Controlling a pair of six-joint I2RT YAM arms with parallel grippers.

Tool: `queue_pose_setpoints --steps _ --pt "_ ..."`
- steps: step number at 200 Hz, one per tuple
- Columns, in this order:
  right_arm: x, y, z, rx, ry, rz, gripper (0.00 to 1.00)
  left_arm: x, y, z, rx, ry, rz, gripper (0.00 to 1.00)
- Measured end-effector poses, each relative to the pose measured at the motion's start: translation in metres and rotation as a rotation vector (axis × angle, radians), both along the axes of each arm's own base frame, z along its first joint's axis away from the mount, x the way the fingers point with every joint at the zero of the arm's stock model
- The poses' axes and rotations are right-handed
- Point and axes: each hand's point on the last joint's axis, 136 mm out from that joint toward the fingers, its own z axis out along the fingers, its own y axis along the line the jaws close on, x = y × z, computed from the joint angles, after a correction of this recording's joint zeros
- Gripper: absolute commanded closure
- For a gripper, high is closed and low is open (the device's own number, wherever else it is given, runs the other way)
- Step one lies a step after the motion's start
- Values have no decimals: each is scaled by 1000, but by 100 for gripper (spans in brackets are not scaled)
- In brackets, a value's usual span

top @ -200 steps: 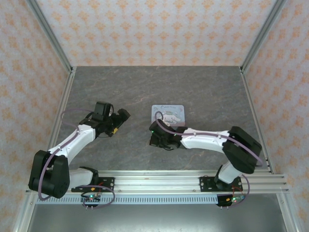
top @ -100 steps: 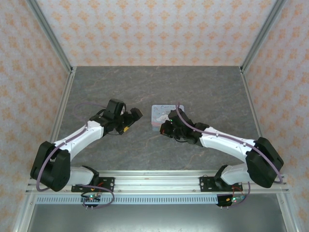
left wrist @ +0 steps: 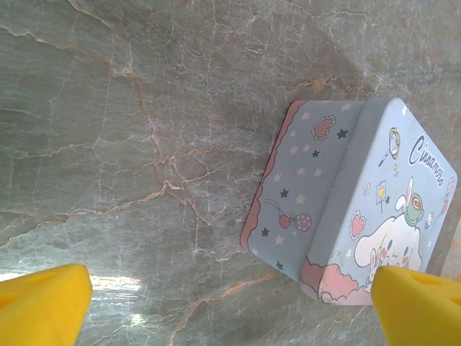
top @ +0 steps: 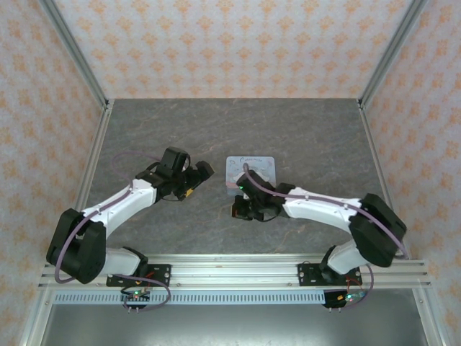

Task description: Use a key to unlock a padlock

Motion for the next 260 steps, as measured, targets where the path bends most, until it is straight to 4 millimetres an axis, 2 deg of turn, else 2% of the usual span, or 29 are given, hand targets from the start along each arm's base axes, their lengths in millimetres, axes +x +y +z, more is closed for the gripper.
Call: queue_pose_setpoints --steps 30,62,90,106,121,134,160,212,260 --pt "1 10 -24 -96 49 61 100 -1 1 0 5 0 4 0" --pt "13 22 -29 -131 32 87 100 -2 5 0 20 2 13 0" --pt "15 17 -39 -175 32 87 85 -2 5 5 17 -9 14 0" --pt "16 14 -42 -194 29 88 72 -2 6 5 18 -13 16 0" --pt "17 13 -42 -201 25 79 63 -2 6 6 17 -13 16 0" --pt "18 12 -42 -205 21 74 60 -2 6 6 18 -13 16 0" --pt "20 10 -38 -204 8 54 58 -2 6 6 18 -13 16 0" --pt "23 0 -10 -192 -84 -29 52 -2 6 6 21 -15 17 0" --pt "12 -2 -15 -282 -144 -92 50 -4 14 1 55 -1 32 0"
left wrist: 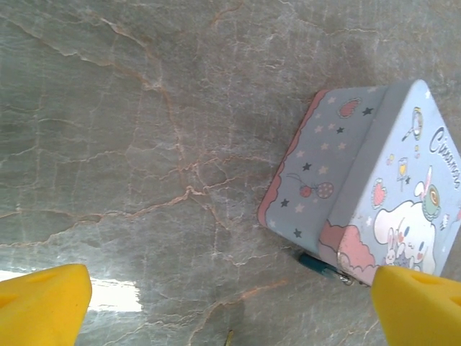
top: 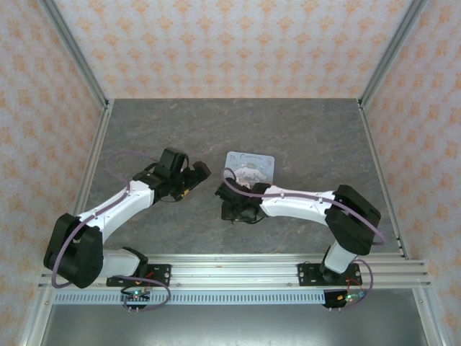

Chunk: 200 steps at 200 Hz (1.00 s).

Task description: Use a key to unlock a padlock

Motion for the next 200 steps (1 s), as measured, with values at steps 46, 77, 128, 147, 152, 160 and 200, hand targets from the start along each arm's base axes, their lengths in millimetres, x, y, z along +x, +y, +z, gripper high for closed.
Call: queue_pose_setpoints --steps 46,77,128,147,152,160,200 --pt "0 2 -17 -73 -25 -72 51 6 26 4 2 1 78 0" --pt "2 5 -24 -99 -29 -87 51 10 36 11 -4 -22 106 0" --pt "2 19 -28 -130 -40 -63 54 7 39 6 -1 -7 110 0" --pt "1 19 -32 -152 -39 -60 56 7 39 6 -1 -7 110 0" --pt "1 18 -34 -159 -38 -60 57 7 39 6 -1 -7 110 0" --pt "1 16 -36 -172 -41 -60 59 7 39 6 -1 -7 110 0" --pt "0 14 -36 -193 -45 -58 68 8 42 6 -3 -6 119 0"
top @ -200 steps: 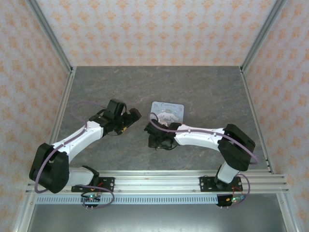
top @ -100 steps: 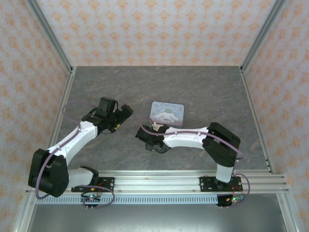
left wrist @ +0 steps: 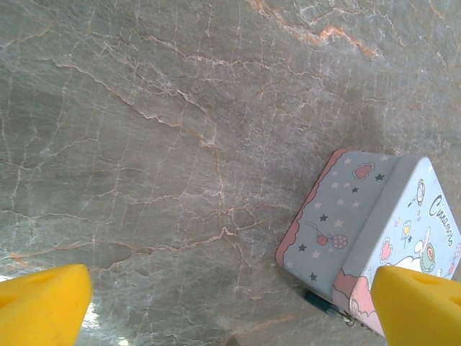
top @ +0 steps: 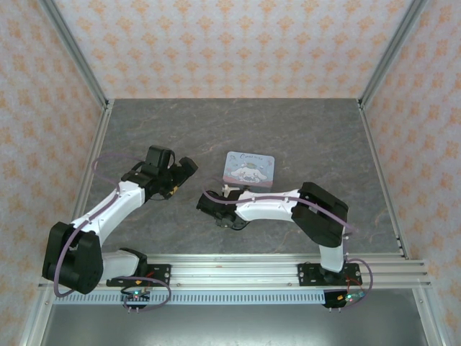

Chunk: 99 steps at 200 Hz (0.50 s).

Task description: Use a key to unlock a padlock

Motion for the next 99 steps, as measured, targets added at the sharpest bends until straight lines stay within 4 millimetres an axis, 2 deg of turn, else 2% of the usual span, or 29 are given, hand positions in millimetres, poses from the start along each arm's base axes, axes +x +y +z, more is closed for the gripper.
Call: queue_pose_setpoints --steps 34,63,99 --pt "1 1 0 -4 -5 0 81 0 0 0 0 0 0 0" --pt "1 2 1 3 -12 0 100 0 0 0 0 0 0 0" --pt "1 3 2 27 -26 -4 100 0 0 0 1 -1 -4 0"
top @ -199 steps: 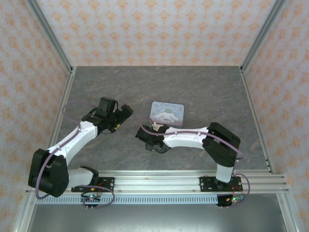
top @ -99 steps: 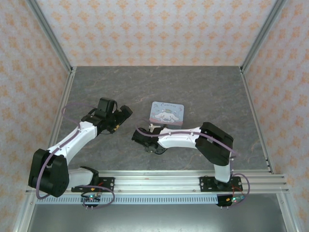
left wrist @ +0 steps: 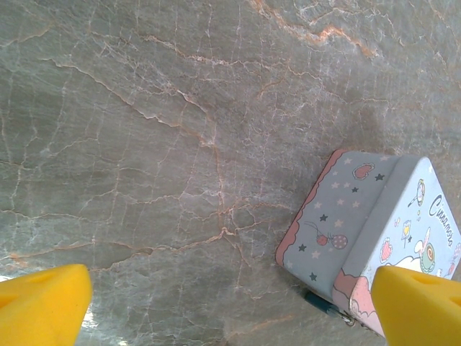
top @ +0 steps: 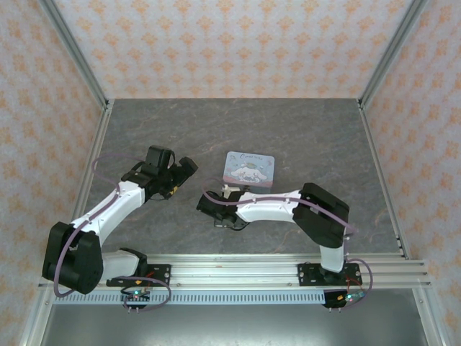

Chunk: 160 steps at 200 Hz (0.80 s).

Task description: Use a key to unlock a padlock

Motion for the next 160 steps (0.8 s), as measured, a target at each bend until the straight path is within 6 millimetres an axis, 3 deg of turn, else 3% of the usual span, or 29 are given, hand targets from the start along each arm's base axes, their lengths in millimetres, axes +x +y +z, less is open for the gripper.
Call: queue_pose_setpoints --steps 95,160 --pt "-1 -13 7 186 -6 -27 100 -2 4 4 20 -29 -6 0" --pt "-4 -22 2 324 4 -66 100 -15 10 -12 37 3 10 0"
